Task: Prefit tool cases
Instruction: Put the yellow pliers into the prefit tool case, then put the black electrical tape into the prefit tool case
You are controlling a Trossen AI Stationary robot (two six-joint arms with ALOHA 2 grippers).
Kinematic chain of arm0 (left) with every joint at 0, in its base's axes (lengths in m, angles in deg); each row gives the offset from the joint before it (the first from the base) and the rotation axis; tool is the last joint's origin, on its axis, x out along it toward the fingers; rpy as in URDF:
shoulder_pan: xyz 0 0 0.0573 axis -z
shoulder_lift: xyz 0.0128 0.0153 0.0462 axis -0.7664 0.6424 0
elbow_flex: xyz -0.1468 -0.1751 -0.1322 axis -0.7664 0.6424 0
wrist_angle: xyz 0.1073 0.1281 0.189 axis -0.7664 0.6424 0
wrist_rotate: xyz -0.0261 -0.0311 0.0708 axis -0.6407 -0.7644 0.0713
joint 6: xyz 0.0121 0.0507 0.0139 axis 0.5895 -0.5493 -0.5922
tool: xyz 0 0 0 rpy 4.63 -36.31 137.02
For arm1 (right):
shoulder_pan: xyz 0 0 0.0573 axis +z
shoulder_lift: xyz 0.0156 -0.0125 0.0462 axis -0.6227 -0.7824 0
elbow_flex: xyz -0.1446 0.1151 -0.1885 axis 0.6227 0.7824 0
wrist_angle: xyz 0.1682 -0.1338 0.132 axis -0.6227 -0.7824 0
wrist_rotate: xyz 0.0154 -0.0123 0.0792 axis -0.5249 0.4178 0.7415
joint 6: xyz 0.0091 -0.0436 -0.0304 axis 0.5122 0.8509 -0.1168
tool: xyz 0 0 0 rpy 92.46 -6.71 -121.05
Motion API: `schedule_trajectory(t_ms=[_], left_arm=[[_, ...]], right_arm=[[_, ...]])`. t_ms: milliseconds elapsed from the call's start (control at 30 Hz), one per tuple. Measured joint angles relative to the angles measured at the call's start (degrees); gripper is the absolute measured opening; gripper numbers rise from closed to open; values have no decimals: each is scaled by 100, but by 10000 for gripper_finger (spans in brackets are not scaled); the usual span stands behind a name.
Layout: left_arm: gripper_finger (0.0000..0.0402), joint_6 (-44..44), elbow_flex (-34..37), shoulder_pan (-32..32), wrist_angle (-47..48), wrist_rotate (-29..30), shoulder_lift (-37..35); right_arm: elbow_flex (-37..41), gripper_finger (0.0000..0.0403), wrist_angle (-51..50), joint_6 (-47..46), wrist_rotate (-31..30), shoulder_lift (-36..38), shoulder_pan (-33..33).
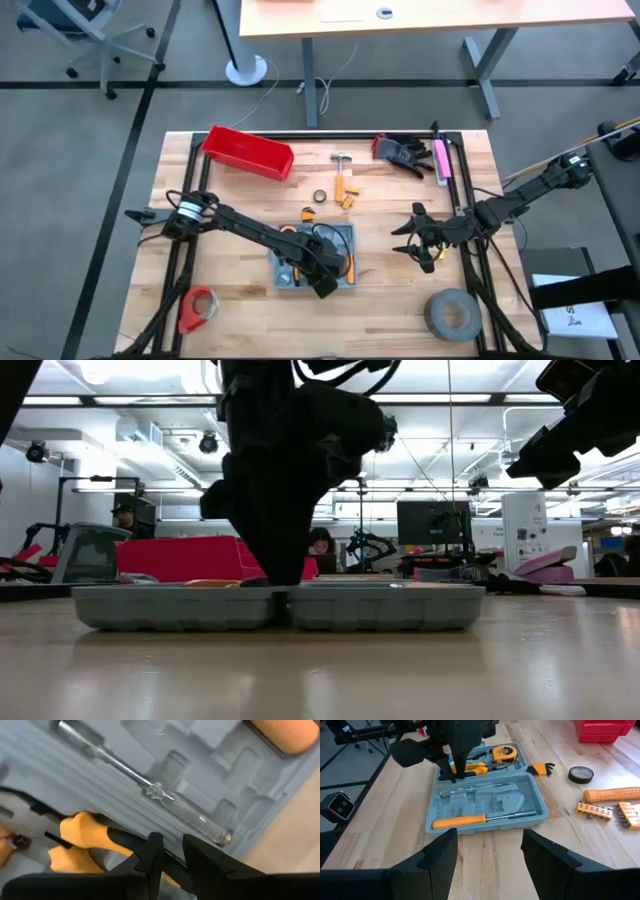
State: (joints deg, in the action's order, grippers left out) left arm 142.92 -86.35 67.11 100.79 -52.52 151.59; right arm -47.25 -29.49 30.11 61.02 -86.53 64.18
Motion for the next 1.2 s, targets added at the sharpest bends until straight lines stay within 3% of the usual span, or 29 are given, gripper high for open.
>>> schedule_trajectory(t_ms=[200, 500, 833, 1200], left_arm=[[82, 55, -174, 7, 318, 57, -61], [80, -257, -1079, 7, 965, 873, -50], [78, -267, -1325, -206, 1073, 1615, -52], [132, -402, -1325, -1163, 1046, 1965, -59]], right_arm=[[0, 199, -6, -1, 6, 0, -2], [0, 199, -9, -37, 8, 0, 0], [0, 199, -9, 22, 4, 0, 0], [0, 199, -1, 68, -5, -1, -2]])
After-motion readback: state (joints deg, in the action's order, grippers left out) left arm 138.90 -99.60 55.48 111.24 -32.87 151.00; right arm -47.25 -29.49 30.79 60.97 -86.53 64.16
